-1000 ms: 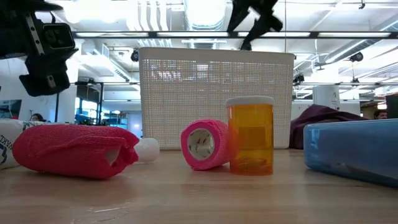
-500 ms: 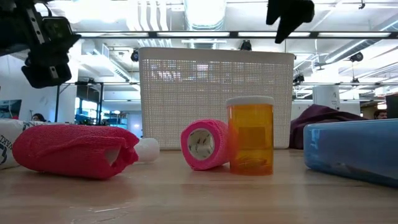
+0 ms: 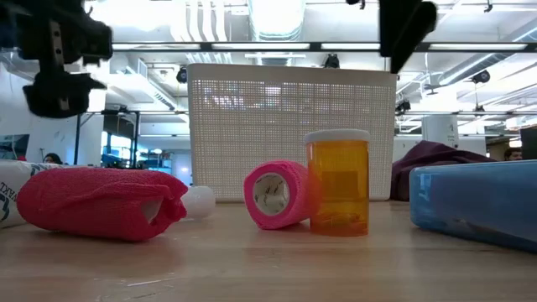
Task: Pick & place medical supplies in basket/bin
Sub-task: Put the white rolled gauze into the white bin
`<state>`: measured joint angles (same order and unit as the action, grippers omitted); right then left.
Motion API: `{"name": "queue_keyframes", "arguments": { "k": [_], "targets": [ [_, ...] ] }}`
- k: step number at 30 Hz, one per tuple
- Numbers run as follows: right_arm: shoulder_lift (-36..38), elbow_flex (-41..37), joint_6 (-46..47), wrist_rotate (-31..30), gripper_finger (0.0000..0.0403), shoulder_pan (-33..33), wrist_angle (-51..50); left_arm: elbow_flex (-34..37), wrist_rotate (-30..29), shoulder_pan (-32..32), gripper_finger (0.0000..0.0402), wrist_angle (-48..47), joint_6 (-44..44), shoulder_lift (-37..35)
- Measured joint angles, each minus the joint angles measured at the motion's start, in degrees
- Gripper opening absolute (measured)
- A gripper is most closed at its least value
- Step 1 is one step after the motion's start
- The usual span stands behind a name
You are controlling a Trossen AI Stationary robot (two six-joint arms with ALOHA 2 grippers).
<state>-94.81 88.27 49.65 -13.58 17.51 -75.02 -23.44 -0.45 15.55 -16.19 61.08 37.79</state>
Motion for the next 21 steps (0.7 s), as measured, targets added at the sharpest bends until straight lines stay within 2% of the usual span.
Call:
{"name": "queue_keyframes", "arguments": {
  "k": [2,4,8,12,15,21],
  "targets": [
    [0.59,-0.10,2.47,-0.12,0.0329,0.72,-0.60,-7.46,-1.59,-0.06,0.0262,-9.06,-4.94,7.49],
    [0.75,-0.23,4.90,-0.12,0.0329,1.57,-1.21,-14.19,-1.92,-0.06,0.0262,-14.02,-8.52,15.42],
    [0.86,-0.26,9.72,-0.54,0.0329,3.47,-1.99,-25.34,-2.00,0.72,0.0262,-20.60,-14.34,30.74],
    [0.86,-0.31,14.89,-1.60,0.0329,5.73,-3.23,-34.14,-5.21,3.87,0.0262,-26.00,-17.34,42.78],
    [0.93,-0.32,18.91,-1.58,0.0329,7.79,-3.61,-37.92,-7.77,6.21,0.0262,-27.65,-17.36,49.45],
    [0.95,-0.72,26.79,-3.02,0.0329,11.72,-4.40,-43.47,-8.19,9.48,0.0262,-27.36,-14.07,57.57]
  ]
}}
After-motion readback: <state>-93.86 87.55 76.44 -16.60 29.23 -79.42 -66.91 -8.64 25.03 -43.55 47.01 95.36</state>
